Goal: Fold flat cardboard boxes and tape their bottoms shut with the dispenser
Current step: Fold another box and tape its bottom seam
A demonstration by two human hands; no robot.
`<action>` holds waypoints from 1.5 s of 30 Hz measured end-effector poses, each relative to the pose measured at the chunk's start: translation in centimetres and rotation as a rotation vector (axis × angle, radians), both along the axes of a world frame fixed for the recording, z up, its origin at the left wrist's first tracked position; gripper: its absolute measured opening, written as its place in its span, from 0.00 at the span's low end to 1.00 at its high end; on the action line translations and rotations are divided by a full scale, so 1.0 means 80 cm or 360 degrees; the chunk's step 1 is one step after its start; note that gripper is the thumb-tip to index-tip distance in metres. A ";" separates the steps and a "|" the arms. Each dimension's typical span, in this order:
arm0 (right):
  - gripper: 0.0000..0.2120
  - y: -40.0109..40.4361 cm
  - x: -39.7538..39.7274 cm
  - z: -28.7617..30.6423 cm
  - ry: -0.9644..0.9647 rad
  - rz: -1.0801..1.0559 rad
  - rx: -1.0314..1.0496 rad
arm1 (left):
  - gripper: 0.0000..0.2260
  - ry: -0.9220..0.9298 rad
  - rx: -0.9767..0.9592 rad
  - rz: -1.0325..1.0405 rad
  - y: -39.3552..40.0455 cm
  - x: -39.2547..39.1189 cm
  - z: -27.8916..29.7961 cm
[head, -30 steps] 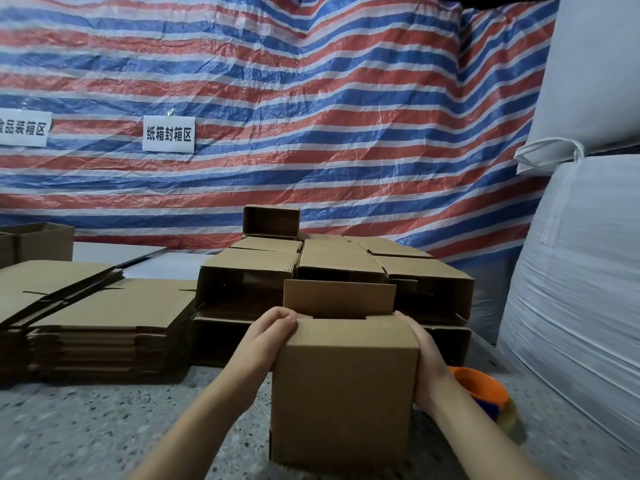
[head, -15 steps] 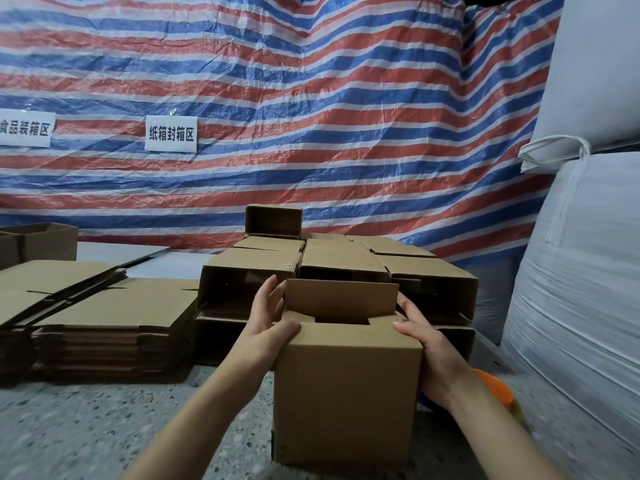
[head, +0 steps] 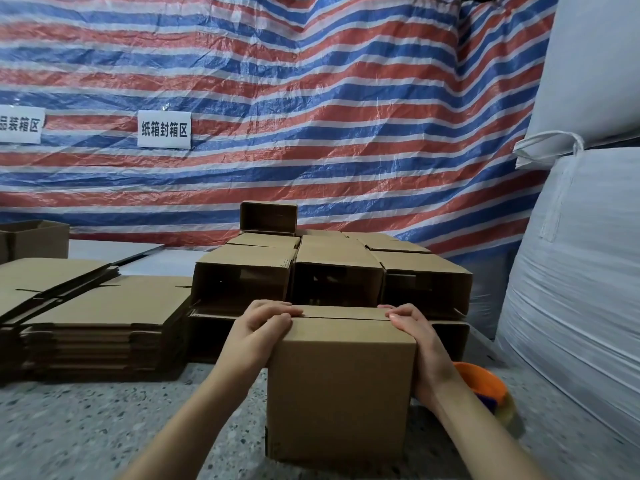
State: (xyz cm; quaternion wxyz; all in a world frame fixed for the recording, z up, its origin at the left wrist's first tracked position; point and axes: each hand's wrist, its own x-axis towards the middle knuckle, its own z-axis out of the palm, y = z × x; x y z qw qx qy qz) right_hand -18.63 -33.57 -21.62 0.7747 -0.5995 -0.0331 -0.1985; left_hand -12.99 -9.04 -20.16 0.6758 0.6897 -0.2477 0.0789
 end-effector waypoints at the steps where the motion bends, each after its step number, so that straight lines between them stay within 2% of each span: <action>1: 0.13 0.003 -0.001 0.001 -0.0006 -0.0026 -0.0005 | 0.11 -0.0007 0.0052 0.0009 0.001 -0.002 0.003; 4: 0.13 0.007 -0.003 0.006 -0.0005 -0.0047 -0.0047 | 0.09 -0.0097 0.0397 0.0034 0.009 -0.009 0.023; 7: 0.08 0.008 -0.006 0.011 -0.0003 -0.0036 -0.0081 | 0.09 -0.0561 0.1310 0.0471 0.007 -0.012 0.048; 8: 0.07 0.008 -0.007 0.012 -0.0006 -0.0039 -0.0086 | 0.10 -0.0725 0.1527 0.0581 -0.002 -0.016 0.056; 9: 0.07 0.009 -0.008 0.012 -0.0006 -0.0046 -0.0079 | 0.10 -0.0827 0.1590 0.0600 -0.013 -0.020 0.062; 12: 0.07 0.011 -0.008 0.013 0.0014 -0.0061 -0.0053 | 0.14 -0.0888 0.1272 0.0365 -0.047 -0.029 0.078; 13: 0.06 0.012 -0.008 0.014 0.0022 -0.0058 -0.0055 | 0.16 -0.0879 0.1274 0.0301 -0.056 -0.024 0.081; 16: 0.07 0.012 -0.009 0.015 0.0031 -0.0057 -0.0095 | 0.23 -0.0728 0.1696 0.0122 -0.071 -0.001 0.080; 19: 0.08 0.014 -0.010 0.015 0.0046 -0.0088 -0.0124 | 0.24 -0.0507 0.2031 -0.0123 -0.074 0.016 0.074; 22: 0.11 0.007 -0.013 0.018 0.0130 -0.0087 -0.0206 | 0.24 -0.0446 0.2074 -0.0176 -0.077 0.021 0.073; 25: 0.10 -0.024 -0.015 0.028 0.0252 -0.0124 -0.0563 | 0.23 -0.0457 0.2061 -0.0182 -0.077 0.022 0.072; 26: 0.09 -0.038 -0.015 0.029 0.0325 -0.0267 -0.0772 | 0.23 -0.0457 0.2058 -0.0188 -0.076 0.023 0.071; 28: 0.08 -0.070 -0.015 0.024 0.0582 -0.0677 -0.1507 | 0.23 -0.0456 0.2043 -0.0182 -0.075 0.023 0.071; 30: 0.15 -0.090 -0.017 0.013 0.0942 -0.0827 -0.2193 | 0.23 -0.0465 0.2038 -0.0176 -0.075 0.022 0.071; 31: 0.19 -0.094 -0.019 0.005 0.1098 -0.0803 -0.2350 | 0.23 -0.0468 0.2042 -0.0171 -0.075 0.021 0.072; 33: 0.26 -0.098 -0.019 -0.013 0.1258 -0.0763 -0.2412 | 0.23 -0.0469 0.2047 -0.0155 -0.076 0.018 0.072; 36: 0.29 -0.103 -0.018 -0.035 0.1256 -0.0889 -0.2370 | 0.22 -0.0462 0.2026 -0.0151 -0.075 0.015 0.073; 38: 0.27 -0.103 -0.018 -0.044 0.1236 -0.0985 -0.2376 | 0.22 -0.0465 0.2003 -0.0156 -0.074 0.014 0.073; 41: 0.20 -0.101 -0.018 -0.053 0.1206 -0.0948 -0.2490 | 0.22 -0.0470 0.1986 -0.0162 -0.074 0.014 0.074; 45: 0.21 -0.109 -0.024 -0.058 0.1135 -0.0961 -0.2577 | 0.22 -0.0455 0.1984 -0.0181 -0.074 0.013 0.076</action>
